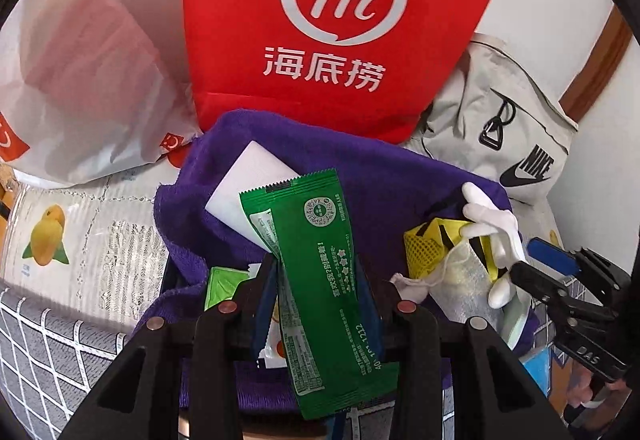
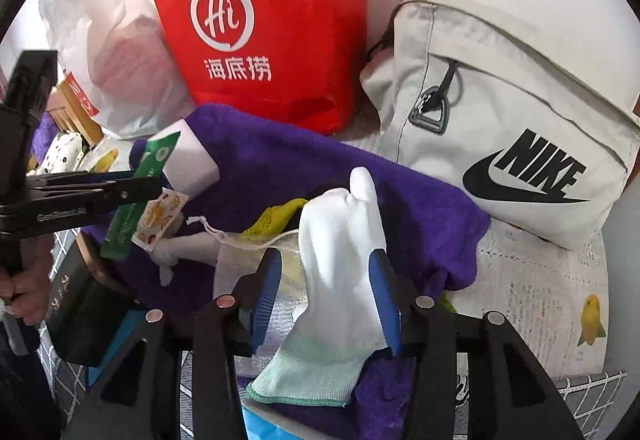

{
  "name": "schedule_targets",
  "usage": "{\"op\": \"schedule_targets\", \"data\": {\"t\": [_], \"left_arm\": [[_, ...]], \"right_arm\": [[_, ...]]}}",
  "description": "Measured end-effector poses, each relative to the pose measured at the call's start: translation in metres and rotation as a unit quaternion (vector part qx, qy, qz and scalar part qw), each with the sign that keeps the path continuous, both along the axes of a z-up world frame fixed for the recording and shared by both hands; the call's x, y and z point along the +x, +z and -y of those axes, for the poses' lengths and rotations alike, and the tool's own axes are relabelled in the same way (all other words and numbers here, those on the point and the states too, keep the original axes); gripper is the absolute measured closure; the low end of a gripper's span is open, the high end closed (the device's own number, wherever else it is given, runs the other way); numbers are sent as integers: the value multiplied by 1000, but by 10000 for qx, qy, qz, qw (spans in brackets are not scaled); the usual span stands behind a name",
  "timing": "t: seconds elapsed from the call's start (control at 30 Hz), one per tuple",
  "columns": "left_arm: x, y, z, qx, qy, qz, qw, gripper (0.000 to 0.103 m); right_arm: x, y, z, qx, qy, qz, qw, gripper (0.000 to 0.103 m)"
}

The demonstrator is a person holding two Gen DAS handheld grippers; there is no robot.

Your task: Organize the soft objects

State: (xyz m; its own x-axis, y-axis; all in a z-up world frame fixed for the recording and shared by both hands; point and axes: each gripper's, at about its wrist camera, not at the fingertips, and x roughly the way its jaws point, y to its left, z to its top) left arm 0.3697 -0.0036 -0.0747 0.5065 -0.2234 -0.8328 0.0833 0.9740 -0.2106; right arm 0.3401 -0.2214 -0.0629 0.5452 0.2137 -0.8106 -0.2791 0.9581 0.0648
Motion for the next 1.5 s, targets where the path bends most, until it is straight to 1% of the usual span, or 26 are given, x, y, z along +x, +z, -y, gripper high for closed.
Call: {"op": "schedule_targets", "data": {"t": [0.1, 0.23, 0.27, 0.43, 0.53, 0.6, 0.63, 0.67, 0.73, 0.8, 0.9, 1.03, 1.07, 1.1, 1.13, 1.17, 1.2, 1.23, 1.3, 1.4, 1.5], "left_arm": [[3, -4, -1, 14, 84, -33, 10000, 67], [6, -9, -5, 14, 165, -95, 9998, 66], [6, -10, -5, 14, 186, -100, 9998, 64], [9, -14, -9, 4, 295, -140, 9995, 64], [11, -17, -9, -34, 310, -187, 9993, 62], [12, -18, -9, -77, 337, -260, 9991, 54], [12, -19, -9, -84, 362, -299, 9989, 44], [13, -19, -9, -79, 383, -333, 9987, 38], [12, -18, -8, -60, 389, -346, 9986, 35], [11, -17, -8, -37, 374, -346, 9987, 35], [10, -12, -4, 80, 329, -352, 9988, 35], [2, 2, 8, 541, 220, -195, 9981, 34], [-1, 6, 11, 669, 182, -183, 9974, 34], [-4, 11, 12, 733, 165, -159, 9970, 34], [-7, 16, 12, 765, 147, -112, 9969, 34], [-13, 22, 12, 795, 136, -44, 9967, 33], [-16, 27, 11, 809, 143, -3, 9966, 31], [-23, 30, 11, 829, 143, 59, 9964, 27], [-35, 35, 11, 892, 108, 76, 9959, 26], [-56, 43, 14, 977, 49, 101, 9952, 26], [-84, 55, 17, 1023, -68, 282, 9943, 25]], "right_arm": [[-3, 5, 4, 43, -43, 79, 10000, 55], [-2, 6, 5, 22, -52, 74, 10000, 55], [-3, 6, 5, 26, -59, 82, 9999, 55], [-3, 6, 3, 19, -30, 61, 10000, 55], [-4, 6, 3, -4, -16, 65, 10000, 55], [-4, 5, 3, -10, -14, 58, 10000, 55], [-4, 5, 2, -13, -14, 57, 10000, 55], [-4, 5, 2, -12, -14, 55, 10000, 55], [-4, 5, 2, -1, -6, 54, 10000, 55], [-4, 4, 1, 2, -3, 49, 10000, 55], [-5, 4, -1, -8, 7, 40, 10000, 55], [-7, 12, -5, 12, -6, 60, 10000, 55], [-10, 15, -7, 39, -3, 92, 10000, 53], [-12, 18, -8, 54, 17, 103, 9999, 49], [-14, 21, -10, 35, 14, 108, 9999, 47], [-17, 25, -12, -4, -9, 153, 9999, 46], [-21, 28, -13, -19, -29, 191, 9998, 43], [-25, 31, -13, -20, -60, 210, 9998, 38], [-34, 37, -14, -14, -115, 199, 9997, 33], [-55, 41, -17, -5, -181, 165, 9997, 31], [-78, 46, -17, 132, -287, 122, 9994, 26]]}}
